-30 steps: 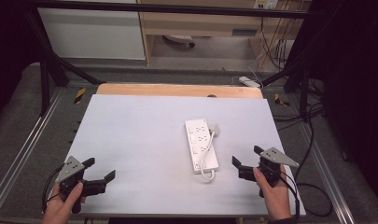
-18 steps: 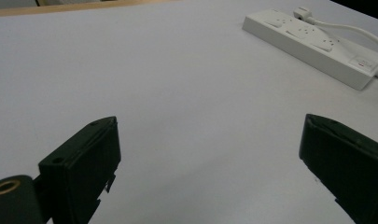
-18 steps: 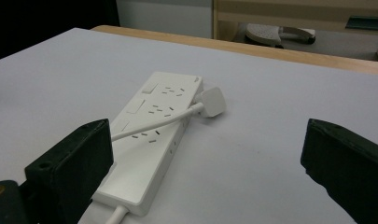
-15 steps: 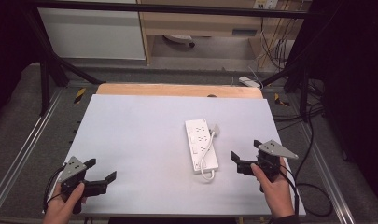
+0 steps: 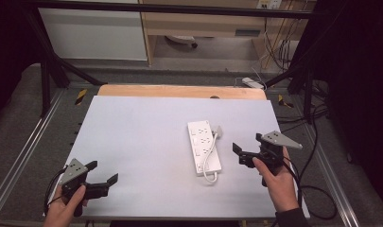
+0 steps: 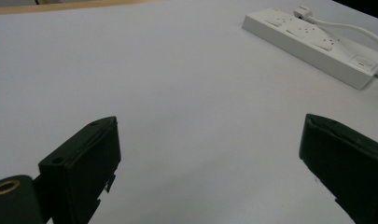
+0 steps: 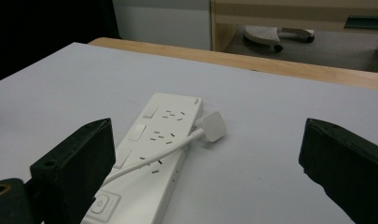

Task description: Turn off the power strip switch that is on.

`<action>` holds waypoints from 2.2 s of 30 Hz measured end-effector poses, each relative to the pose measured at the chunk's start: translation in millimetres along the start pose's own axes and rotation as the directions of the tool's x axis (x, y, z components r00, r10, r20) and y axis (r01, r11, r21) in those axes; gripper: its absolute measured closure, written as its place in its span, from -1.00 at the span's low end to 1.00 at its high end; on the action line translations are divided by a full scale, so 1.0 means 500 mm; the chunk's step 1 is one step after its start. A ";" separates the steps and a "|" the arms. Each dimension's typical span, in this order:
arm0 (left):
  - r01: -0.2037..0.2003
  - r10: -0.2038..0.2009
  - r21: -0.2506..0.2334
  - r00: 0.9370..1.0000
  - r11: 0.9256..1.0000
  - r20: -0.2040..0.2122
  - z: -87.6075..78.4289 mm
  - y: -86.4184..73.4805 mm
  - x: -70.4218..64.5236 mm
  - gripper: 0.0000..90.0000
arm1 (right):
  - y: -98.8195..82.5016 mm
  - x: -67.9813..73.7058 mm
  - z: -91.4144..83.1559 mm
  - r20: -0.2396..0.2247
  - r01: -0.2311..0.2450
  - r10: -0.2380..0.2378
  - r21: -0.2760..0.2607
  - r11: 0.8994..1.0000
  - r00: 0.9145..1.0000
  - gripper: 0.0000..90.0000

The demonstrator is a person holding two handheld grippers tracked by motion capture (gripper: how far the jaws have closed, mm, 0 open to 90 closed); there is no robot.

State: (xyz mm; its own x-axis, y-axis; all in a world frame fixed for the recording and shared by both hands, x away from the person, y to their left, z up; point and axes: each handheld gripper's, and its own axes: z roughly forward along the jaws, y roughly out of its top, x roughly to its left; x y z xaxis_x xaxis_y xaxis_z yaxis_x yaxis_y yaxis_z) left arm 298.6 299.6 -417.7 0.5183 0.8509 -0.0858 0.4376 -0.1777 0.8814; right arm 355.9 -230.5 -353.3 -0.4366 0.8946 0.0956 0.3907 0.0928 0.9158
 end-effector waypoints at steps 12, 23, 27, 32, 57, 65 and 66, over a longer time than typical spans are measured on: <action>0.000 0.000 0.003 1.000 1.000 0.000 0.000 0.000 0.000 -0.88 | 0.033 0.014 0.029 0.000 0.011 -0.011 0.000 1.000 1.000 -0.91; -0.002 0.002 0.007 1.000 1.000 0.000 0.000 -0.001 0.001 -0.88 | 0.049 0.023 0.046 -0.017 0.028 -0.028 0.035 0.999 0.999 -0.90; -0.001 0.001 0.006 1.000 1.000 -0.001 0.000 -0.001 0.001 -0.88 | 0.056 0.025 0.053 -0.019 0.039 -0.038 0.044 0.998 0.999 -0.91; -0.002 0.002 0.007 1.000 1.000 -0.001 0.000 -0.001 0.001 -0.88 | 0.063 0.027 0.060 -0.020 0.056 -0.055 0.056 0.997 0.998 -0.91; -0.001 0.001 0.002 1.000 1.000 0.000 -0.002 -0.001 0.002 -0.88 | 0.085 0.049 0.120 -0.089 0.065 -0.061 0.042 0.997 0.994 -0.80; -0.001 0.001 0.003 1.000 1.000 0.000 -0.001 -0.001 0.003 -0.88 | 0.090 0.055 0.138 -0.088 0.069 -0.065 0.043 0.997 0.994 -0.72; -0.001 0.001 0.003 1.000 1.000 0.000 -0.001 -0.001 0.002 -0.88 | 0.090 0.056 0.140 -0.088 0.070 -0.066 0.042 0.997 0.994 -0.72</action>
State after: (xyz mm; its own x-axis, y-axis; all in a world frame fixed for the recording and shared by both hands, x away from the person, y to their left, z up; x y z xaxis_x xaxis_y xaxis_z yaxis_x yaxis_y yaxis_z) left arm 298.5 301.0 -417.8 0.5185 0.8509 -0.0849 0.4391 -0.1797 0.8803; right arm 418.1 -170.7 -336.5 -0.5315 0.8443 0.0688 0.3925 0.1735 0.9032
